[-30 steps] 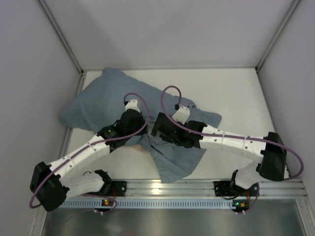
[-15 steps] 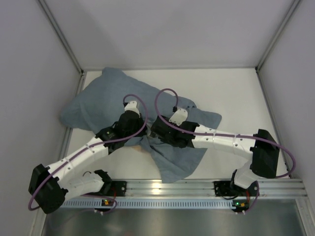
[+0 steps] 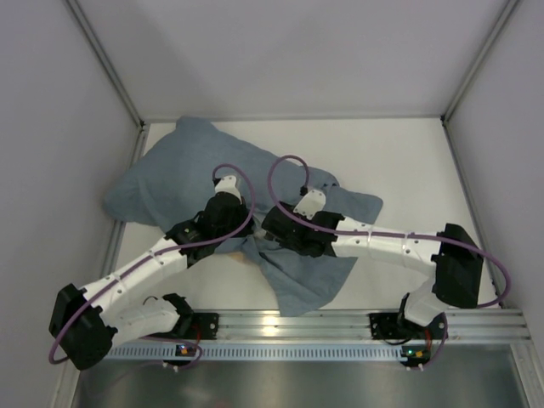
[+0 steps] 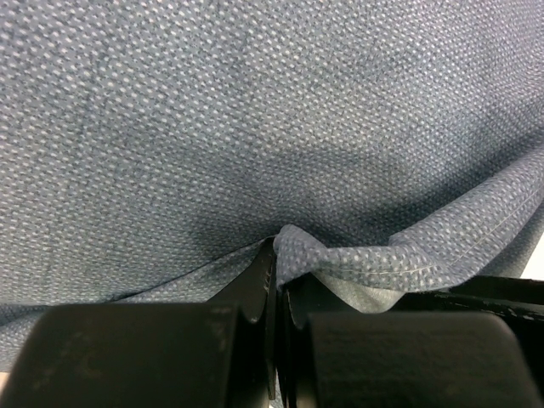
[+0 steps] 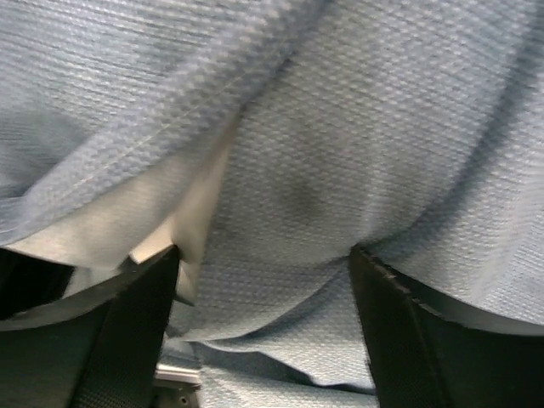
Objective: Remove the pillowcase from the pillow
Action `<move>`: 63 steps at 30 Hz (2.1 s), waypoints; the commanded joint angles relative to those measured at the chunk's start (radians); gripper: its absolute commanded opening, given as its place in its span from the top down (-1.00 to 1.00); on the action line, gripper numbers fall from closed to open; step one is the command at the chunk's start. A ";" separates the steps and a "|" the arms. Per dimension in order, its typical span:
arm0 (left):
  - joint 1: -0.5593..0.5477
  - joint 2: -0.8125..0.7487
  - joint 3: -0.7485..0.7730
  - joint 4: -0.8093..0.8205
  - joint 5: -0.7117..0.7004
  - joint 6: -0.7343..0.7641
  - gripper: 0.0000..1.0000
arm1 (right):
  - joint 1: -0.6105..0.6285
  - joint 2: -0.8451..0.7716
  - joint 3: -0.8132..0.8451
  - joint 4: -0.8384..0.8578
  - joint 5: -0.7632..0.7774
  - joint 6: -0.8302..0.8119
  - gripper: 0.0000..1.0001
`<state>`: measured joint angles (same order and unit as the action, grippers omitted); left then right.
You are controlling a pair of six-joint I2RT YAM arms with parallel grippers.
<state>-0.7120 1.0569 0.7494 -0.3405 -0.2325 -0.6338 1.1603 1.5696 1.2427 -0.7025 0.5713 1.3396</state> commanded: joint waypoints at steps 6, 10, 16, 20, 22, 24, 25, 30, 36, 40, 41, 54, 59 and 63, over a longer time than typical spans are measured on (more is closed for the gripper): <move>0.005 -0.015 -0.008 0.040 -0.001 -0.007 1.00 | 0.004 -0.071 -0.075 -0.029 -0.001 0.018 0.59; 0.006 -0.005 -0.007 0.038 -0.002 -0.007 1.00 | 0.021 -0.118 -0.129 -0.029 0.002 0.015 1.00; 0.011 0.015 -0.007 0.040 -0.013 -0.007 1.00 | 0.055 -0.226 -0.290 -0.029 -0.002 0.027 1.00; 0.023 0.043 0.001 0.047 -0.011 -0.001 1.00 | 0.108 -0.301 -0.396 -0.029 0.002 0.046 1.00; 0.031 0.064 0.004 0.047 -0.014 -0.004 1.00 | 0.140 -0.330 -0.469 -0.029 0.013 0.069 1.00; 0.042 0.078 0.005 0.054 -0.004 -0.009 1.00 | 0.162 -0.368 -0.520 -0.019 0.016 0.105 1.00; 0.048 0.089 0.005 0.058 0.002 -0.012 1.00 | 0.176 -0.379 -0.576 -0.005 0.007 0.110 1.00; 0.054 0.106 0.008 0.077 0.027 -0.018 1.00 | 0.194 -0.428 -0.774 0.214 -0.059 0.142 1.00; 0.062 0.088 0.008 0.060 0.039 -0.018 1.00 | 0.188 -0.404 -0.977 0.520 -0.103 0.162 1.00; 0.062 0.060 0.015 0.040 0.071 0.008 1.00 | 0.176 -0.275 -0.893 0.526 -0.125 0.104 1.00; 0.063 0.057 0.025 0.038 0.138 0.023 0.97 | 0.176 -0.254 -0.884 0.528 -0.126 0.095 1.00; -0.222 -0.064 0.229 -0.161 0.164 0.080 -0.74 | 0.150 -0.560 -0.960 0.502 -0.114 0.069 1.00; -0.536 0.078 0.321 -0.183 -0.059 0.014 -0.38 | 0.148 -0.686 -0.970 0.437 -0.094 0.075 1.00; -0.607 0.179 0.311 -0.206 -0.201 -0.047 -0.27 | 0.147 -0.781 -0.991 0.390 -0.085 0.089 1.00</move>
<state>-1.2942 1.1755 1.0550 -0.4866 -0.2611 -0.6186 1.3125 0.8440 0.2817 -0.2142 0.4740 1.4322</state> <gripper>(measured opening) 0.640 0.002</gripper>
